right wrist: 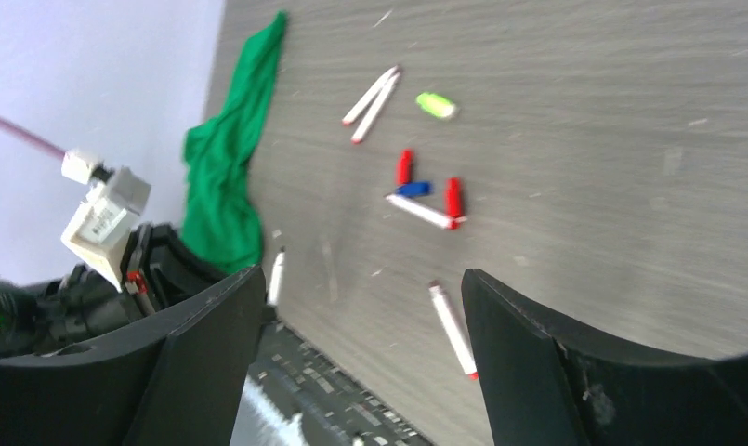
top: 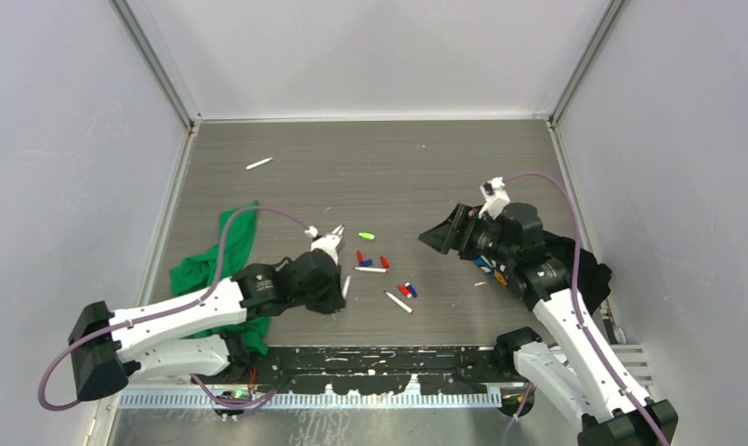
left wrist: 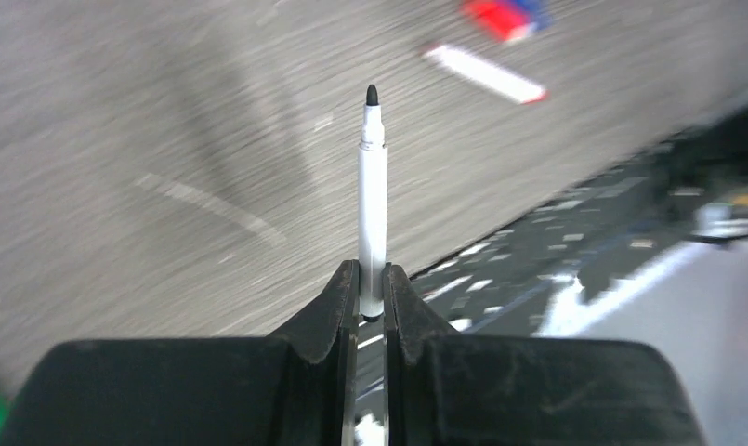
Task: Insert the pens into the pen caps
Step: Pick up the pen from the center of the board, then adjust the pen.
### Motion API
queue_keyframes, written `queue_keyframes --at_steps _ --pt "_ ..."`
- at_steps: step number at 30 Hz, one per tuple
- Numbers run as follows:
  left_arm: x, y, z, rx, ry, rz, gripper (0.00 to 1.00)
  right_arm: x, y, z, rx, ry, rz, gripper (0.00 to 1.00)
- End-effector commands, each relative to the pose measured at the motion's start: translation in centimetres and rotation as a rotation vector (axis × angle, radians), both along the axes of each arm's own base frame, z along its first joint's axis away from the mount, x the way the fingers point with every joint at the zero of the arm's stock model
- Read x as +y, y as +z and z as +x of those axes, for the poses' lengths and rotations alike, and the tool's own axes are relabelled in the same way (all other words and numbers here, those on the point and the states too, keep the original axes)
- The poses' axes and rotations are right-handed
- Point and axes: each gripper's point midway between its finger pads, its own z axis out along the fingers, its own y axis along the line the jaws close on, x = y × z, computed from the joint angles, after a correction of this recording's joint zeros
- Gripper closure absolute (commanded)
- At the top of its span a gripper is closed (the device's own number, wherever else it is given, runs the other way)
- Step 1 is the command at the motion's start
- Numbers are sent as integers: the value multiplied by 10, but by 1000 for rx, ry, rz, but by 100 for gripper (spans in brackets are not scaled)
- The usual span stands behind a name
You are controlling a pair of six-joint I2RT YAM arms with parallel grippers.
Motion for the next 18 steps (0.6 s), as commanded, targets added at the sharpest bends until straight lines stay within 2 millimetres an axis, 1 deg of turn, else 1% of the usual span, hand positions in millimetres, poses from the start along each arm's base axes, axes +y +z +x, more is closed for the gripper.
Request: queue_keyframes --at_steps 1,2,4,8,10,13,15,18 --pt "-67 80 4 -117 -164 -371 100 46 47 -19 -35 116 264 18" --pt "-77 94 1 -131 -197 -456 100 55 54 -24 -47 144 305 18" --pt "-89 114 -7 -144 -240 -586 100 68 62 -35 -34 187 368 20" --pt "-96 137 -15 -156 -272 -719 100 91 73 -54 -31 273 400 21" --pt "-98 143 -19 -157 -288 -770 100 101 73 -65 -21 327 396 23" --pt "-98 147 -24 -147 -296 -816 100 114 76 -77 -10 394 408 26" --pt "-98 148 -26 -139 -302 -838 100 117 78 -80 -19 409 404 29" --pt "-96 151 -29 -139 -306 -858 100 116 76 -80 -27 402 376 34"
